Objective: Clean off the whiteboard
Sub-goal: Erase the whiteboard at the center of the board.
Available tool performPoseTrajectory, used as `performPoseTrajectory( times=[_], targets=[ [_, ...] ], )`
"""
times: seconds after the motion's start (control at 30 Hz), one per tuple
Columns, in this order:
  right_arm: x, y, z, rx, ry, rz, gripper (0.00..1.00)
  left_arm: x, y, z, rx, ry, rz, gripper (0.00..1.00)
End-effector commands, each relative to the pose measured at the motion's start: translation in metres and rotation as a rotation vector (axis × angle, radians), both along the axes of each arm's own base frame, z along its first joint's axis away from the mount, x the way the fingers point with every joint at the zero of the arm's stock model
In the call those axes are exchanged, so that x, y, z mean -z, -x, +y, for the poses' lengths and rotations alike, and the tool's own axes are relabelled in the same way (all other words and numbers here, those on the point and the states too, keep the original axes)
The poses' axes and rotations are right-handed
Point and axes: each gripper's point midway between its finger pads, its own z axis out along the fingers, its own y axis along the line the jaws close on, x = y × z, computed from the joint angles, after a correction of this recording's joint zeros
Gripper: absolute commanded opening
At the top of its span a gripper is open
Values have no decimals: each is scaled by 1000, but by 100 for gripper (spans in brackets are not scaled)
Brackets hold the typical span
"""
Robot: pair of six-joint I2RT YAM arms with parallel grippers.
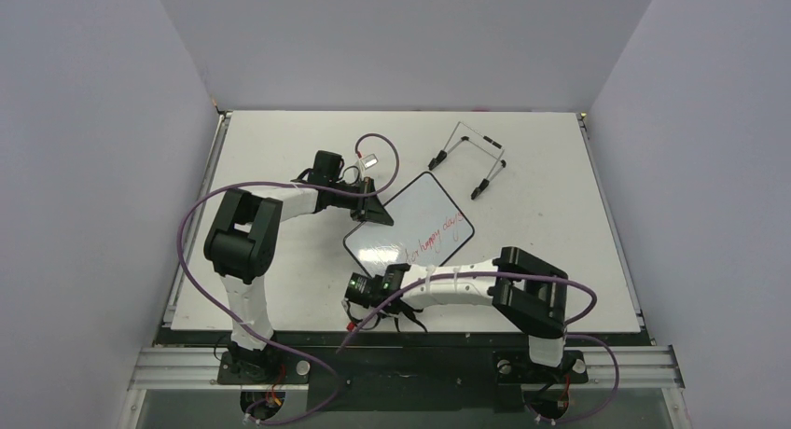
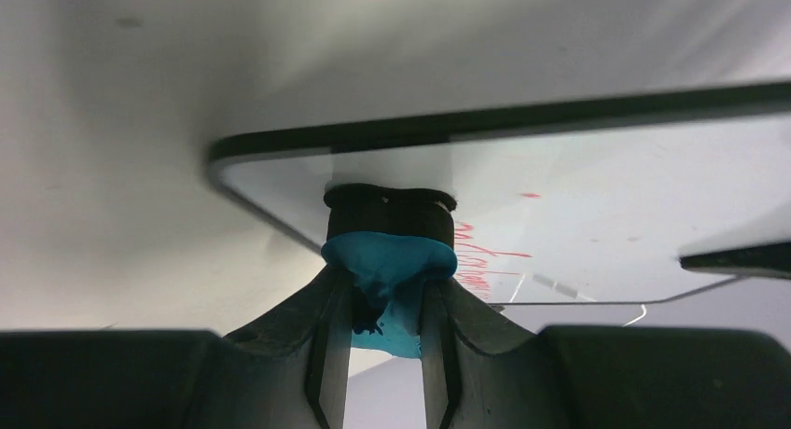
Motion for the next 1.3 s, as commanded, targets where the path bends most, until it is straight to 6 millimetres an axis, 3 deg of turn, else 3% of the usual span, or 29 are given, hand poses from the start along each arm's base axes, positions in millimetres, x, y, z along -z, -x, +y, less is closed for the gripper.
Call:
performPoseTrajectory(
  times=[0.0,0.1,0.23,0.37,0.53,0.77,0.83,0.9,1.0,1.13,1.27],
  targets=[
    [27,36,-1,-104,54,132,0,-7,-5,-4,26,14,-63,0],
    [18,21,9,-48,8,85,0,-8,-4,-5,27,15,-64,0],
    [-11,-20,29,79,-114,13,0,-7,-4,-4,27,14,-62,0],
    [-28,-46,38,145,-173,-46,0,-7,-4,-5,26,13,-61,0],
    [-20,-40,39,126,-154,-25,0,-7,-3,-5,27,13,-60,0],
    [19,22,10,-59,27,120,0,-7,-4,-5,28,15,-60,0],
    [24,26,2,-61,51,131,0,-6,-4,-5,29,15,-59,0],
    [25,19,-3,-31,56,123,0,-7,-4,-5,29,16,-63,0],
    [15,-7,-6,63,10,89,0,-8,-4,-5,30,17,-64,0],
    [-10,-41,2,153,-97,20,0,-7,-4,-5,28,15,-62,0],
    [-28,-56,16,198,-192,-32,0,-7,-4,-5,29,15,-62,0]
  ],
)
